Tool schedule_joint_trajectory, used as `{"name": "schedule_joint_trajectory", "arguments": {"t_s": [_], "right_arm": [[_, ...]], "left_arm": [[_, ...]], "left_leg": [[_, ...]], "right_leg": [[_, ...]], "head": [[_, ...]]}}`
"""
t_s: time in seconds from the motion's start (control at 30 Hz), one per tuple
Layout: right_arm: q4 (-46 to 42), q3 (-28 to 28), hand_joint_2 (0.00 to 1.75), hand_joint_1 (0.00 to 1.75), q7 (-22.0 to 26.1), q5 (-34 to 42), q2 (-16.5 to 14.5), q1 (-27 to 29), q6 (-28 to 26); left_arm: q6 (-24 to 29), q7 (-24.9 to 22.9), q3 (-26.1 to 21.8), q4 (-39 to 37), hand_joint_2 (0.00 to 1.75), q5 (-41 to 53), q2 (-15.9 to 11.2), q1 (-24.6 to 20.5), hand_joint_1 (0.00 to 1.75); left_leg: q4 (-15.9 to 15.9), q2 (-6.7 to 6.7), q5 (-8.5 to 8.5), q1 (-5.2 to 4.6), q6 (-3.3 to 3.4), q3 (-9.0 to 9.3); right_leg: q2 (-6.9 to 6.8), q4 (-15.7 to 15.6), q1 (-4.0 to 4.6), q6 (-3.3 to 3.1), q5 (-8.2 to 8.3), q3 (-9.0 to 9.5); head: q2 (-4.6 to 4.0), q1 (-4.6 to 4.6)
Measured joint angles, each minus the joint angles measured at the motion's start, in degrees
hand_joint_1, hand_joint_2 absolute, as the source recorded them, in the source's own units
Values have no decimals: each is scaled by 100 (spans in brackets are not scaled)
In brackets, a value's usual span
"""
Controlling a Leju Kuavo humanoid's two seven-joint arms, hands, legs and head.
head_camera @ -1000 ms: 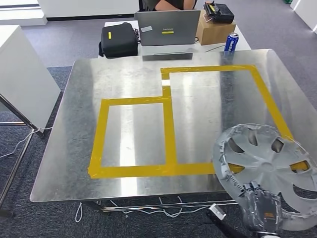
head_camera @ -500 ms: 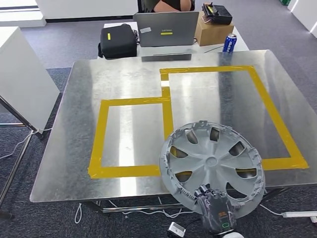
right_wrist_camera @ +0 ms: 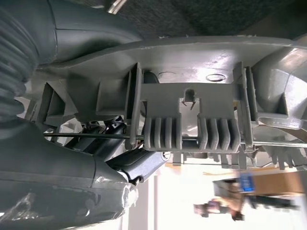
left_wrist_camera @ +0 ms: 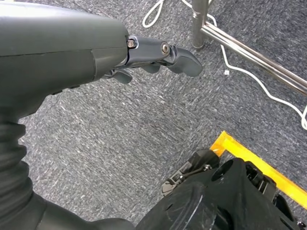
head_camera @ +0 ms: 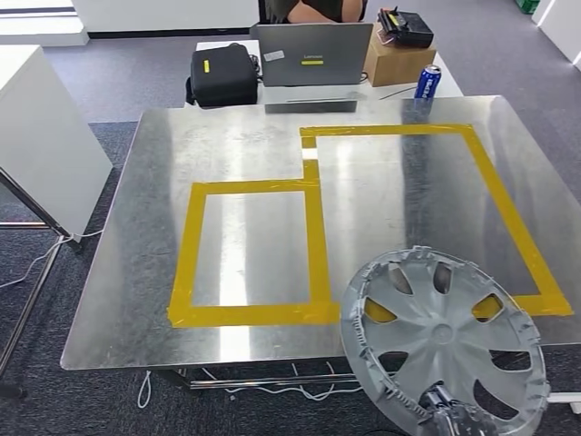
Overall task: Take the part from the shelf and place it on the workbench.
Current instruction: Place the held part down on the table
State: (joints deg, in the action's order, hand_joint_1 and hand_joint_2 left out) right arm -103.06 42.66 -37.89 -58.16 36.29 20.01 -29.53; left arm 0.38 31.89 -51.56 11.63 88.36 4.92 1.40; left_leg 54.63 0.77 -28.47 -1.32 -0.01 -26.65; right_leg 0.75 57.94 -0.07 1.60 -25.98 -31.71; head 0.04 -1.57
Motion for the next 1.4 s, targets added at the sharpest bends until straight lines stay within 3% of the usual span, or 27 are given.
{"name": "schedule_joint_trajectory", "arguments": {"t_s": [0.1,0.17,0.37,0.47,0.67,0.8,1.2,1.3,1.4], "right_arm": [[-87,-326,175,175,28,313,396,351,-422],[-75,-720,175,175,361,482,493,612,-511],[21,-1995,175,175,1331,560,355,1156,-102],[50,-2566,175,175,1848,365,50,1332,250],[148,-4180,175,175,3536,-245,-1129,1407,1270],[162,-4874,175,175,3815,-411,-1729,1403,1450],[191,-5624,175,175,4245,-782,-2435,1344,1702],[218,-5957,175,175,4617,-791,-2584,1243,1919],[239,-6600,175,175,5293,-897,-2809,1037,2346]], "left_arm": [[9,53,-3,0,175,1,0,26,0],[10,86,-3,0,175,2,0,42,0],[9,130,-5,0,175,6,0,59,0],[9,140,-5,-2,175,9,0,63,0],[10,150,-18,-2,175,13,-1,63,0],[8,150,-43,-2,175,14,0,64,0],[10,150,-49,-2,175,14,-3,58,0],[11,158,-49,-2,175,14,-5,58,0],[21,170,-49,-2,175,14,-7,59,0]], "left_leg": [[0,2,-6,2,11,7],[0,2,-8,2,18,9],[0,0,-6,0,32,8],[0,0,-6,0,36,6],[0,-3,-6,1,37,5],[0,-1,-4,2,39,3],[0,-2,-4,1,39,-1],[0,-2,-4,0,39,-1],[0,-3,-4,-1,40,-1]], "right_leg": [[-4,-20,5,1,1,14],[-3,-28,6,8,5,28],[0,-50,5,28,18,40],[1,-52,5,32,21,40],[7,-52,5,32,21,35],[0,-51,5,32,21,36],[3,-51,5,33,21,33],[3,-51,5,33,21,32],[2,-52,5,33,22,33]], "head": [[0,-1],[0,-2],[0,-2],[0,-2],[0,-1],[0,-1],[0,-1],[0,-1],[0,-1]]}}
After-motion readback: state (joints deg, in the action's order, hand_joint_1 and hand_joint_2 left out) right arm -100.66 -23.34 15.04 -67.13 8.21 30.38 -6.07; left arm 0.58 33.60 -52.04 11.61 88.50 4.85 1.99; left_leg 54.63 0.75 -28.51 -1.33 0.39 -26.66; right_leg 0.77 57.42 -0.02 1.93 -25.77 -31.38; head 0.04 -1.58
